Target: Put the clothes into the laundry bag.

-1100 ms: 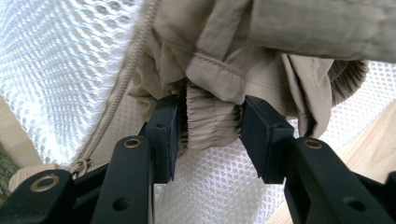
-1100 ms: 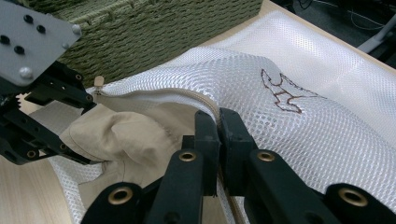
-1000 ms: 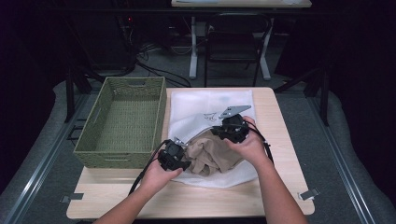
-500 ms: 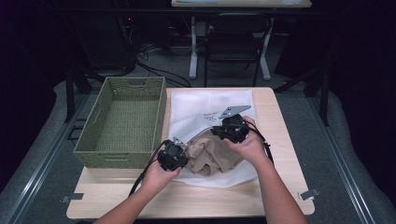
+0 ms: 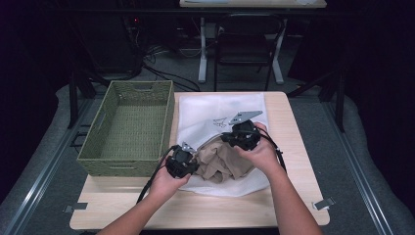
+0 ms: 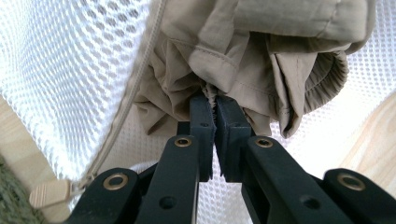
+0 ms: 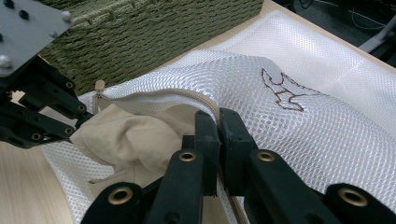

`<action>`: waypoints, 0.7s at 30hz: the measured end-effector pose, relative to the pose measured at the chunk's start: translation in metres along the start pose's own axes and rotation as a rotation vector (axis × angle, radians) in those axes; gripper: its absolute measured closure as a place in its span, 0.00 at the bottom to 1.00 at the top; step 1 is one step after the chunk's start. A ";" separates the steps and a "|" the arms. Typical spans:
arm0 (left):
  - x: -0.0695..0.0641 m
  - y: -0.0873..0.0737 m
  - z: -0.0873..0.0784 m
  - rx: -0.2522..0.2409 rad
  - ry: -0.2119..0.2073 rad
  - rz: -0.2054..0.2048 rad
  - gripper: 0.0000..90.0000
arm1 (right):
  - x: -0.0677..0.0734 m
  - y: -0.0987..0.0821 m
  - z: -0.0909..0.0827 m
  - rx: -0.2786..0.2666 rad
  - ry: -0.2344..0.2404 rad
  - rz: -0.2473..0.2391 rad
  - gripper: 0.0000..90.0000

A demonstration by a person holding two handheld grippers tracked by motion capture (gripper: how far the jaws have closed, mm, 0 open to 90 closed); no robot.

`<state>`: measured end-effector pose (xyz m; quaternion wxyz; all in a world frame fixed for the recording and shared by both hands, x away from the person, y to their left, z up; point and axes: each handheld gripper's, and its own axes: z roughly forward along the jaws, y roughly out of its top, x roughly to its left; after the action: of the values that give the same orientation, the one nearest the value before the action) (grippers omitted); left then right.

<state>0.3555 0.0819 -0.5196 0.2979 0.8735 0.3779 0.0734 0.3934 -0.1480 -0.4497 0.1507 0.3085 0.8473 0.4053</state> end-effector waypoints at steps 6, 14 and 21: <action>-0.002 0.009 0.002 -0.013 0.013 0.001 0.96 | 0.000 0.000 0.000 0.000 0.001 -0.001 0.97; -0.002 0.021 0.007 -0.016 0.009 -0.007 0.96 | 0.001 0.000 0.000 0.001 0.003 -0.004 0.97; -0.003 0.030 0.012 -0.023 0.010 -0.017 0.96 | 0.002 0.000 0.001 0.002 0.003 -0.007 0.97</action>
<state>0.3760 0.0584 -0.5122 0.3066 0.8665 0.3858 0.0798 0.3926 -0.1460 -0.4502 0.1507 0.3051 0.8490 0.4043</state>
